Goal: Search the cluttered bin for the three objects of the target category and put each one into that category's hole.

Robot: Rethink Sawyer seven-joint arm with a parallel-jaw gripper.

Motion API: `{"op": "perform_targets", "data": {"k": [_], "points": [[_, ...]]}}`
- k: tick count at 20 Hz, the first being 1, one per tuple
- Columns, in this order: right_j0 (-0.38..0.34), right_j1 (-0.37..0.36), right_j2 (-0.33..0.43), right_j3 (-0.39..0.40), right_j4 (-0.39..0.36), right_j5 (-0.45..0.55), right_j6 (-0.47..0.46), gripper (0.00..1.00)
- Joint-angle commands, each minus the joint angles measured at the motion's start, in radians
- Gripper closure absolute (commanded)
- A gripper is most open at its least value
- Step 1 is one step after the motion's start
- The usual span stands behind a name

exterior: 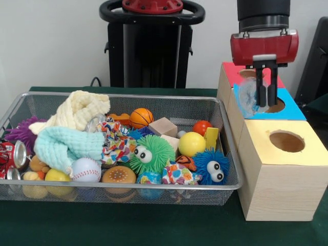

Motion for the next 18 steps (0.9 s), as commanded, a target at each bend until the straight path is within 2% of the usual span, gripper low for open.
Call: {"op": "perform_targets", "data": {"k": [1,9,18], "points": [[-0.037,0.061,0.072,0.137,0.051,-0.065,0.262,1.00],[-0.005,0.061,0.068,0.157,0.086,-0.091,0.269,1.00],[0.033,0.019,0.023,0.098,0.125,0.010,0.216,1.00]]}}
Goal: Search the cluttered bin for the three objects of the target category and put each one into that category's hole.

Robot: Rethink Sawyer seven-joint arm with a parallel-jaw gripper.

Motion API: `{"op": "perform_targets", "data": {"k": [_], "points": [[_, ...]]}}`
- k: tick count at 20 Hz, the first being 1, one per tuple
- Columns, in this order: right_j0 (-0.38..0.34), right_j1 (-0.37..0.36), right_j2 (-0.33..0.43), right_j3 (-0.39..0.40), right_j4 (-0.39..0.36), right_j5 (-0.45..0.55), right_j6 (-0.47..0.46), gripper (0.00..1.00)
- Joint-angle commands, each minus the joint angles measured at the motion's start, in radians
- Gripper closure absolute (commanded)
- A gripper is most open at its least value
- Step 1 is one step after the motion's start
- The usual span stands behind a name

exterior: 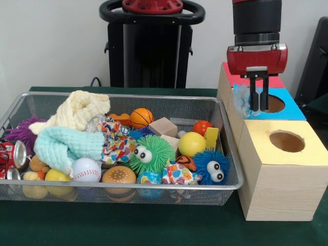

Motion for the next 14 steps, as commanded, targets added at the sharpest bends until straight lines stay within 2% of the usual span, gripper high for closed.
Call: {"op": "perform_targets", "data": {"k": [1,7,14], "points": [[0.015,-0.018,0.020,0.002,0.071,0.061,0.210,1.00],[0.022,-0.028,-0.009,-0.014,0.073,0.093,0.179,1.00],[0.003,-0.007,0.029,0.035,0.093,0.061,0.212,1.00]]}}
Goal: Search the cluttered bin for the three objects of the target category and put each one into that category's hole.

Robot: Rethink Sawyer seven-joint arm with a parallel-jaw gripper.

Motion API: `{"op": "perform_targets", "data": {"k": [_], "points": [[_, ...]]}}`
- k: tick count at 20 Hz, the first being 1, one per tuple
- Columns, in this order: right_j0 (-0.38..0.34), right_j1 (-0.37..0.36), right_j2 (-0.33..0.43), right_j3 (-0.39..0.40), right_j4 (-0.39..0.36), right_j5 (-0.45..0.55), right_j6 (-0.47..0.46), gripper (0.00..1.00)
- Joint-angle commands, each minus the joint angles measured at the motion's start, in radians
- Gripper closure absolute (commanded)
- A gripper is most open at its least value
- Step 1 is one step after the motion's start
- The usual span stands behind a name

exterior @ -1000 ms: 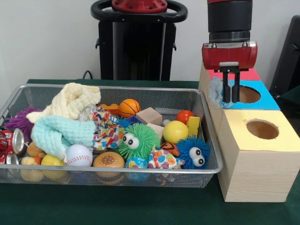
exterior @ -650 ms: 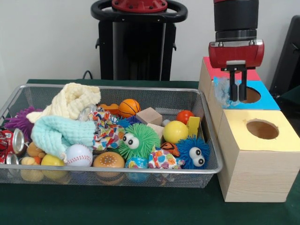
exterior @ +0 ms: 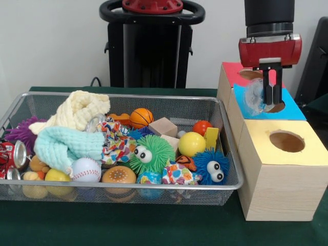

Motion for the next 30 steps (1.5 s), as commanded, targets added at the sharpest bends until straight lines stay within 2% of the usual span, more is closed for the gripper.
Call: {"op": "perform_targets", "data": {"k": [1,3,7,15,24,26,30], "points": [[-0.034,0.030,0.049,0.055,0.061,0.048,0.222,1.00],[-0.044,0.045,0.072,0.076,0.069,0.024,0.239,1.00],[-0.025,0.059,0.068,0.085,0.076,-0.014,0.252,1.00],[0.031,0.036,0.029,0.089,0.113,0.011,0.265,1.00],[0.028,0.036,0.037,0.095,0.132,0.006,0.245,1.00],[0.039,0.047,0.019,0.078,0.123,-0.026,0.236,1.00],[0.038,0.055,-0.001,0.061,0.099,-0.027,0.203,1.00]]}}
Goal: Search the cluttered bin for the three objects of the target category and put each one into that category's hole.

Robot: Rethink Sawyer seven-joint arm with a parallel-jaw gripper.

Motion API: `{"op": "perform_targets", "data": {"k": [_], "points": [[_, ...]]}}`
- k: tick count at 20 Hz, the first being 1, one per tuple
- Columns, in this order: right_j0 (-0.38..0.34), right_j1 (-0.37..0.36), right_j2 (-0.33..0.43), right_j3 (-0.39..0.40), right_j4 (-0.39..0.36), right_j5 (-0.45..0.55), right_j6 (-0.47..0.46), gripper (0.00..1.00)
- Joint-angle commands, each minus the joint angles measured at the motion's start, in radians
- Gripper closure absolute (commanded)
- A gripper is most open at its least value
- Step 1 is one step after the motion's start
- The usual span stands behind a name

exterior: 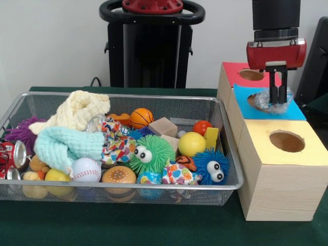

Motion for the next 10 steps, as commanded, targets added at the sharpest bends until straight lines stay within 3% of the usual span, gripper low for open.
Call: {"op": "perform_targets", "data": {"k": [1,10], "points": [[-0.003,0.033,-0.012,0.007,0.019,-0.014,0.194,1.00],[0.059,0.053,-0.134,-0.014,-0.013,0.056,0.132,1.00]]}}
